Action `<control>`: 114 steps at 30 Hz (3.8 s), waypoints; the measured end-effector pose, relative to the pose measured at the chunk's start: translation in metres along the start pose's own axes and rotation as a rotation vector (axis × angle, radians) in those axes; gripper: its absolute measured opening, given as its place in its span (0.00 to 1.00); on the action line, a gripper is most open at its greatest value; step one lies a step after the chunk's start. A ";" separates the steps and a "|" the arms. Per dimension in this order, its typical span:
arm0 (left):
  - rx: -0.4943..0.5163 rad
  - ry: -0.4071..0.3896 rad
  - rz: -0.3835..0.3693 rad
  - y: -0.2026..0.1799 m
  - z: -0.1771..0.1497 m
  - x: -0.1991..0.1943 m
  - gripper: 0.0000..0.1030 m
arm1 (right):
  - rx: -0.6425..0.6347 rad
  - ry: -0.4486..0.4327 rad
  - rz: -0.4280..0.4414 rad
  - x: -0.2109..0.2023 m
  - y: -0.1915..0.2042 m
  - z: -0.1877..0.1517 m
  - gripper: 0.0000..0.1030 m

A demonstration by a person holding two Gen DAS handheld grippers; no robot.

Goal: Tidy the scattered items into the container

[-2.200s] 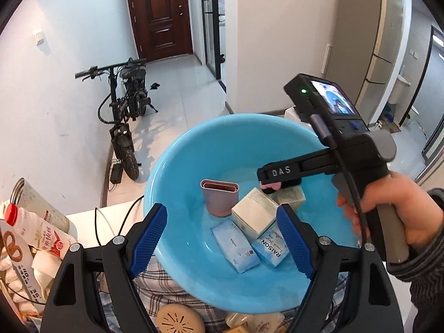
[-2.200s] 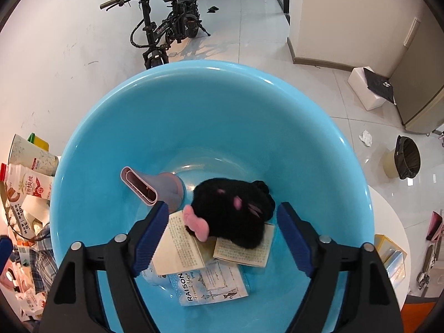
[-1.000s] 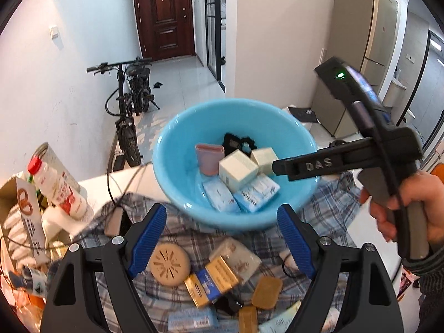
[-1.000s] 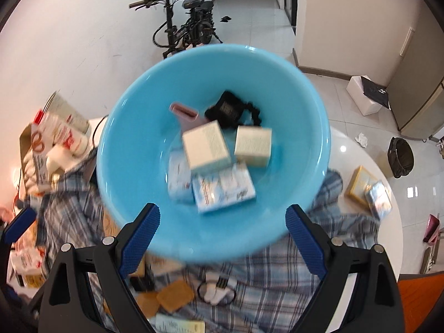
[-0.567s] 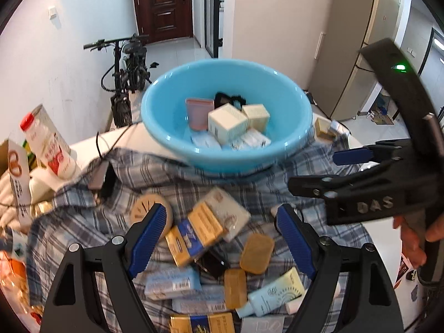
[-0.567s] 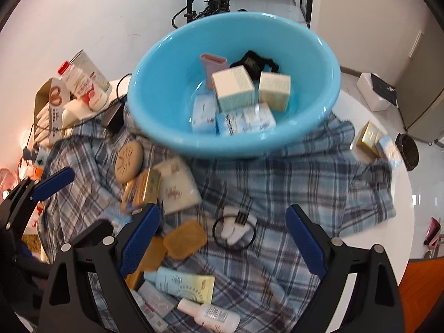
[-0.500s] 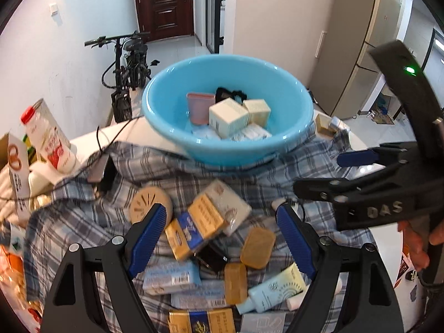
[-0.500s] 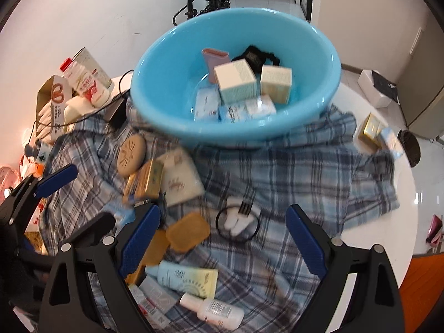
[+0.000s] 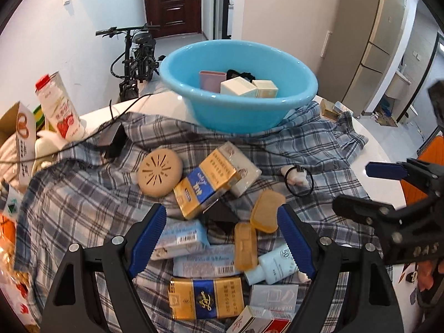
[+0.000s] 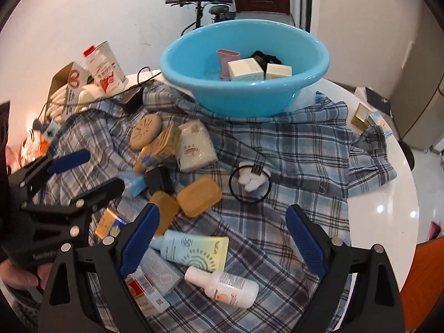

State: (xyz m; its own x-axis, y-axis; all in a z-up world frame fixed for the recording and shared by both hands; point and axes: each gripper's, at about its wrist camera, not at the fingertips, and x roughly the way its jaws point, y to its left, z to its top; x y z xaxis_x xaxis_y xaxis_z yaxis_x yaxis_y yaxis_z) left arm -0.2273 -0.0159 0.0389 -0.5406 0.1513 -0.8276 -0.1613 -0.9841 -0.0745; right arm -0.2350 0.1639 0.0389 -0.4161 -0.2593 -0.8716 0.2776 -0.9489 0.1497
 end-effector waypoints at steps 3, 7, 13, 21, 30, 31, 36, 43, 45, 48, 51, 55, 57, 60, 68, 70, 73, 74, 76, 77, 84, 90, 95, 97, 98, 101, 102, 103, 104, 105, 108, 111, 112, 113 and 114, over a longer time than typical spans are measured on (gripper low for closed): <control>-0.003 -0.006 0.013 0.002 -0.010 -0.001 0.82 | -0.003 -0.022 0.001 -0.002 0.004 -0.012 0.89; 0.009 -0.005 0.020 0.004 -0.020 0.000 0.82 | -0.014 -0.085 -0.030 -0.004 0.007 -0.028 0.89; -0.012 0.001 0.040 0.010 -0.038 0.009 0.82 | -0.010 -0.104 -0.045 0.002 0.007 -0.046 0.89; -0.022 0.007 0.050 0.012 -0.059 0.020 0.82 | -0.012 -0.142 -0.078 0.004 0.006 -0.061 0.89; -0.023 -0.029 0.082 0.004 -0.080 0.015 0.82 | -0.042 -0.197 -0.125 0.006 0.016 -0.081 0.89; -0.025 -0.035 0.079 0.004 -0.082 0.014 0.82 | -0.046 -0.203 -0.125 0.005 0.017 -0.083 0.89; -0.035 -0.065 0.080 0.001 -0.094 0.008 0.82 | -0.039 -0.215 -0.116 0.005 0.022 -0.094 0.89; -0.043 0.002 0.061 0.003 -0.109 0.024 0.82 | -0.007 -0.197 -0.112 0.011 0.015 -0.112 0.89; -0.055 -0.003 0.054 0.004 -0.112 0.025 0.82 | 0.013 -0.202 -0.112 0.011 0.011 -0.115 0.89; -0.063 -0.019 0.055 0.004 -0.116 0.023 0.82 | 0.041 -0.201 -0.101 0.012 0.006 -0.122 0.90; -0.069 -0.040 0.064 0.006 -0.118 0.020 0.82 | 0.055 -0.204 -0.102 0.014 0.004 -0.127 0.90; -0.070 -0.055 0.031 0.009 -0.119 0.017 0.82 | 0.057 -0.226 -0.118 0.013 0.005 -0.130 0.90; -0.067 -0.063 0.041 0.008 -0.119 0.016 0.82 | 0.049 -0.236 -0.132 0.013 0.007 -0.129 0.90; -0.048 -0.063 0.067 0.006 -0.117 0.015 0.82 | 0.043 -0.236 -0.151 0.013 0.006 -0.126 0.90; -0.043 -0.092 0.053 0.004 -0.116 0.011 0.82 | 0.053 -0.271 -0.183 0.008 0.000 -0.125 0.90; -0.045 -0.102 0.061 0.005 -0.115 0.009 0.82 | 0.060 -0.274 -0.182 0.008 -0.002 -0.125 0.90; -0.044 -0.104 0.071 0.005 -0.114 0.009 0.82 | 0.067 -0.281 -0.186 0.007 -0.005 -0.126 0.90; -0.045 -0.100 0.066 0.005 -0.114 0.009 0.82 | 0.068 -0.284 -0.192 0.006 -0.006 -0.127 0.90; -0.045 -0.096 0.062 0.004 -0.114 0.009 0.82 | 0.073 -0.289 -0.195 0.005 -0.008 -0.127 0.90; -0.043 -0.097 0.067 0.003 -0.114 0.010 0.82 | 0.078 -0.289 -0.193 0.005 -0.009 -0.128 0.90; -0.042 -0.090 0.089 0.001 -0.115 0.009 0.82 | 0.072 -0.285 -0.195 0.005 -0.011 -0.129 0.90; -0.034 -0.119 0.110 -0.001 -0.115 0.002 0.82 | 0.073 -0.295 -0.188 0.003 -0.012 -0.130 0.90; -0.023 -0.129 0.126 -0.004 -0.116 -0.001 0.82 | 0.080 -0.304 -0.208 0.001 -0.015 -0.129 0.90; -0.036 -0.147 0.111 -0.003 -0.118 -0.005 0.82 | 0.093 -0.324 -0.191 -0.002 -0.016 -0.132 0.90; -0.039 -0.161 0.111 -0.003 -0.118 -0.007 0.82 | 0.093 -0.340 -0.184 -0.005 -0.016 -0.134 0.90; -0.039 -0.191 0.120 -0.004 -0.121 -0.012 0.82 | 0.082 -0.378 -0.185 -0.010 -0.012 -0.141 0.90; -0.038 -0.196 0.117 -0.004 -0.122 -0.013 0.82 | 0.079 -0.384 -0.184 -0.010 -0.011 -0.142 0.90; -0.036 -0.199 0.114 -0.005 -0.123 -0.014 0.82 | 0.078 -0.389 -0.179 -0.011 -0.010 -0.144 0.90; -0.033 -0.200 0.112 -0.006 -0.124 -0.014 0.82 | 0.079 -0.394 -0.173 -0.012 -0.009 -0.146 0.90; -0.031 -0.201 0.111 -0.007 -0.125 -0.015 0.82 | 0.080 -0.398 -0.167 -0.013 -0.009 -0.147 0.90; -0.022 -0.206 0.105 -0.009 -0.129 -0.019 0.82 | 0.083 -0.416 -0.157 -0.015 -0.007 -0.152 0.90; -0.018 -0.225 0.108 -0.013 -0.134 -0.026 0.82 | 0.077 -0.449 -0.160 -0.021 -0.002 -0.159 0.90; -0.016 -0.230 0.109 -0.014 -0.136 -0.027 0.82 | 0.073 -0.461 -0.163 -0.023 -0.001 -0.162 0.90; -0.016 -0.236 0.108 -0.015 -0.138 -0.029 0.82 | 0.066 -0.473 -0.166 -0.025 0.001 -0.165 0.90; -0.017 -0.241 0.108 -0.015 -0.140 -0.031 0.82 | 0.059 -0.483 -0.169 -0.026 0.003 -0.168 0.90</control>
State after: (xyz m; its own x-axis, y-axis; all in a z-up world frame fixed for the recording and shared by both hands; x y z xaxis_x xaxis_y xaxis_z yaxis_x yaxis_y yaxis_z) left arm -0.0923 -0.0185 -0.0127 -0.7354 0.0607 -0.6749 -0.0790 -0.9969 -0.0036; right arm -0.0778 0.1981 -0.0162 -0.8075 -0.1417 -0.5725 0.1285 -0.9897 0.0638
